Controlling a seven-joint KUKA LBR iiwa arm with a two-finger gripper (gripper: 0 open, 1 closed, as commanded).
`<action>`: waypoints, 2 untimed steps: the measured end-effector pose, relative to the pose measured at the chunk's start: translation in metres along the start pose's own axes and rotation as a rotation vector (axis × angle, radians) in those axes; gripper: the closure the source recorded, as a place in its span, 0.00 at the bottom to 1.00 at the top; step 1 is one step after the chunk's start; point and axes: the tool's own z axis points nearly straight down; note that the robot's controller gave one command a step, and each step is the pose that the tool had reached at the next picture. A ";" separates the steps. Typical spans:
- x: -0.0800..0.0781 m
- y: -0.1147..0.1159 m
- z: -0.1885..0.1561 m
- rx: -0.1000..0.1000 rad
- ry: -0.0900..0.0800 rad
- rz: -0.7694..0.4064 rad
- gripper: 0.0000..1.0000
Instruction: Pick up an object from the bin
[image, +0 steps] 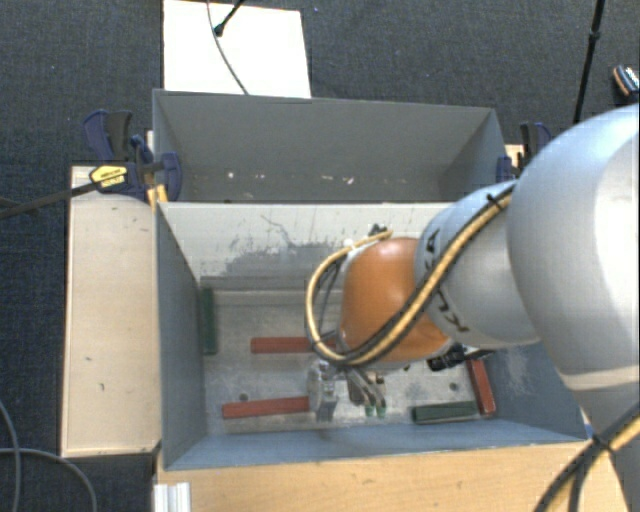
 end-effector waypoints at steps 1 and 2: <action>-0.001 0.000 0.000 0.000 -0.001 0.003 0.00; 0.000 0.000 0.000 0.000 0.000 0.004 1.00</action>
Offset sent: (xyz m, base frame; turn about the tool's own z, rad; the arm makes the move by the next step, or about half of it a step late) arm 0.0000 0.0000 0.0000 0.0000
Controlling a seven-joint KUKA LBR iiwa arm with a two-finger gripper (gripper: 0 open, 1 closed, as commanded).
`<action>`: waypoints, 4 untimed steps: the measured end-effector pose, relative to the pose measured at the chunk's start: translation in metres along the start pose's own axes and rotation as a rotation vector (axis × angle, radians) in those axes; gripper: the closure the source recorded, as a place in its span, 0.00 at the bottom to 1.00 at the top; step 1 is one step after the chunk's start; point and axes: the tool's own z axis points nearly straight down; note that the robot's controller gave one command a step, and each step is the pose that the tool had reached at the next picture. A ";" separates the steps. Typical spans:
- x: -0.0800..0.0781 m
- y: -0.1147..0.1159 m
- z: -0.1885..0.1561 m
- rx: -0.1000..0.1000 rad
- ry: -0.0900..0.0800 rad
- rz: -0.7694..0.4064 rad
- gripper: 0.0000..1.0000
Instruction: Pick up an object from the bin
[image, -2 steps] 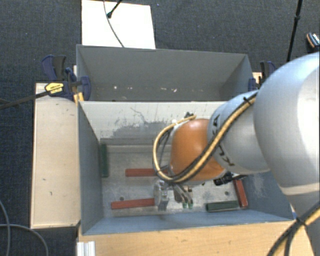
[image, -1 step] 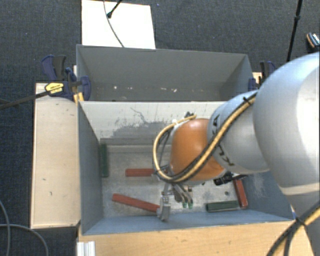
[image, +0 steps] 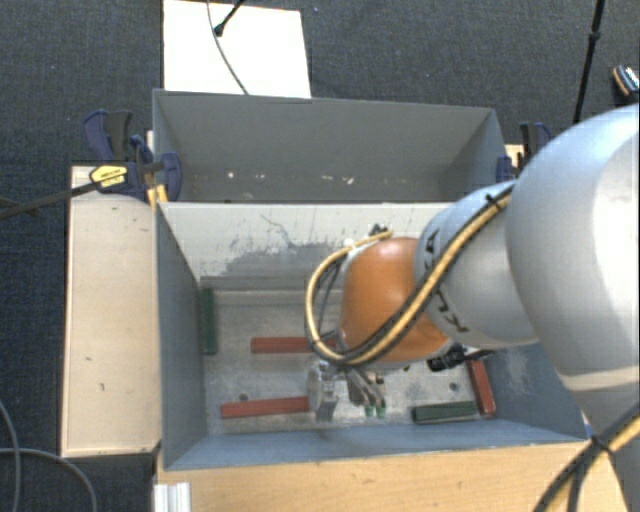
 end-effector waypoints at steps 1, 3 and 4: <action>-0.001 0.000 0.000 0.000 -0.002 0.003 0.00; -0.001 0.000 0.000 0.000 -0.001 0.007 0.00; 0.000 0.000 0.000 0.000 0.000 0.007 1.00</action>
Offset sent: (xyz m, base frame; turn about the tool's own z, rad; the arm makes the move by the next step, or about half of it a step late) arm 0.0000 0.0000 0.0000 0.0000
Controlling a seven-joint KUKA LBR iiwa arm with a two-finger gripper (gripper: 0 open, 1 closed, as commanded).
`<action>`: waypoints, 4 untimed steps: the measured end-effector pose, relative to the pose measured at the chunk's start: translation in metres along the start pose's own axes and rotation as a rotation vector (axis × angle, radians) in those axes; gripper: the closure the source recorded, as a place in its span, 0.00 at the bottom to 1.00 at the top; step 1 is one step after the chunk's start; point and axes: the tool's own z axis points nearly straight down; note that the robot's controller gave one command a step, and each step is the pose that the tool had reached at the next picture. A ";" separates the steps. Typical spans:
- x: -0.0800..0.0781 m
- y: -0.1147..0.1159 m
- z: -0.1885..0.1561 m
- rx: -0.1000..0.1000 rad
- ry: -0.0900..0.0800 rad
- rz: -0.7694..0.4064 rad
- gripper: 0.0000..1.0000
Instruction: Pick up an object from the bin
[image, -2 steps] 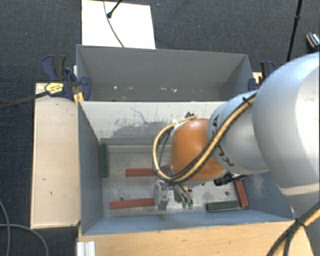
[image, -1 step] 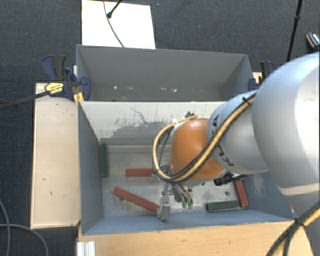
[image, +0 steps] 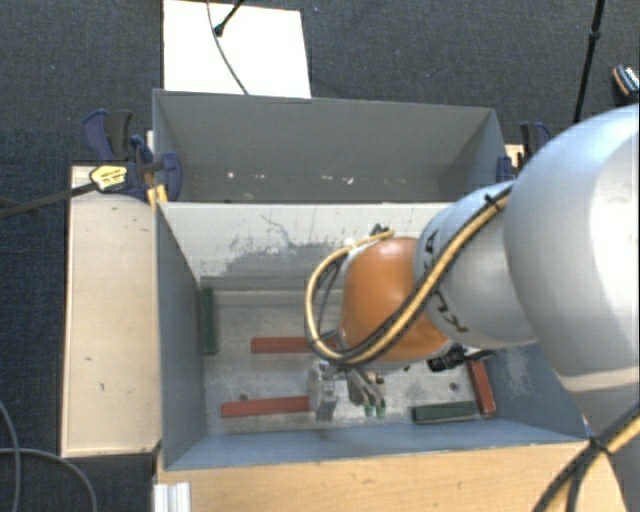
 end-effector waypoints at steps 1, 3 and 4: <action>-0.001 0.000 0.000 0.000 -0.001 0.002 0.00; -0.001 0.000 0.000 0.000 -0.001 -0.011 0.00; -0.001 0.000 0.000 0.000 -0.002 -0.009 1.00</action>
Offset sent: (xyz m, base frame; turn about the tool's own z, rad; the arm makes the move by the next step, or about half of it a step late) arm 0.0000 0.0000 0.0000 0.0000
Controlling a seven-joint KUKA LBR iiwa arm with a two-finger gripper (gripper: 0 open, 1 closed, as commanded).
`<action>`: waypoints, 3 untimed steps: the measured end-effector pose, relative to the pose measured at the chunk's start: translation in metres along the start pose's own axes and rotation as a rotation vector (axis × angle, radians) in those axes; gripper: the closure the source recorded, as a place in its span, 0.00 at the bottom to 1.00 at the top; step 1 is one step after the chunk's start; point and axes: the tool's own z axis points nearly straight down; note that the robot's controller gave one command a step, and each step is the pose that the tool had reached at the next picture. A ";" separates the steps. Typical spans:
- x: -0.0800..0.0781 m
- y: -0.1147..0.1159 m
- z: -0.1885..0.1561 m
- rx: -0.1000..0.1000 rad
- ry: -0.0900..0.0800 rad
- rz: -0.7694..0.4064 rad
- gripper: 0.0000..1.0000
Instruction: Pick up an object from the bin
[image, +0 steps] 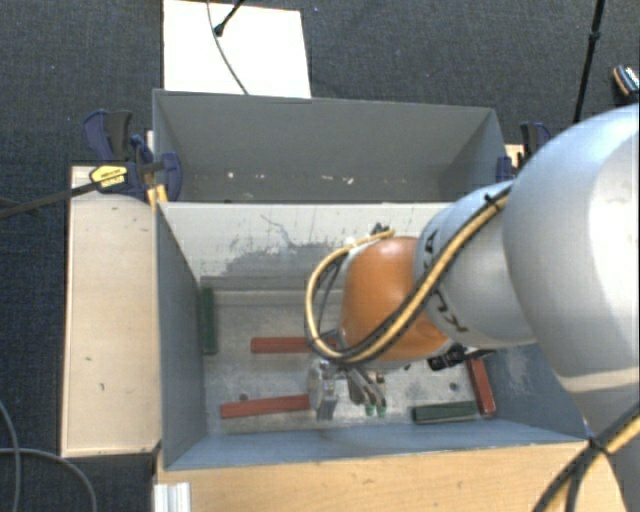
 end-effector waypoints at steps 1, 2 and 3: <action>0.000 0.000 0.001 0.000 0.001 0.001 0.00; 0.002 0.038 0.000 -0.002 -0.004 0.164 0.00; 0.002 0.036 0.001 0.000 -0.002 0.164 1.00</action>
Offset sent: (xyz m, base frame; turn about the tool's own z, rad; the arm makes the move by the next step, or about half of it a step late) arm 0.0000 0.0000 0.0000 0.0000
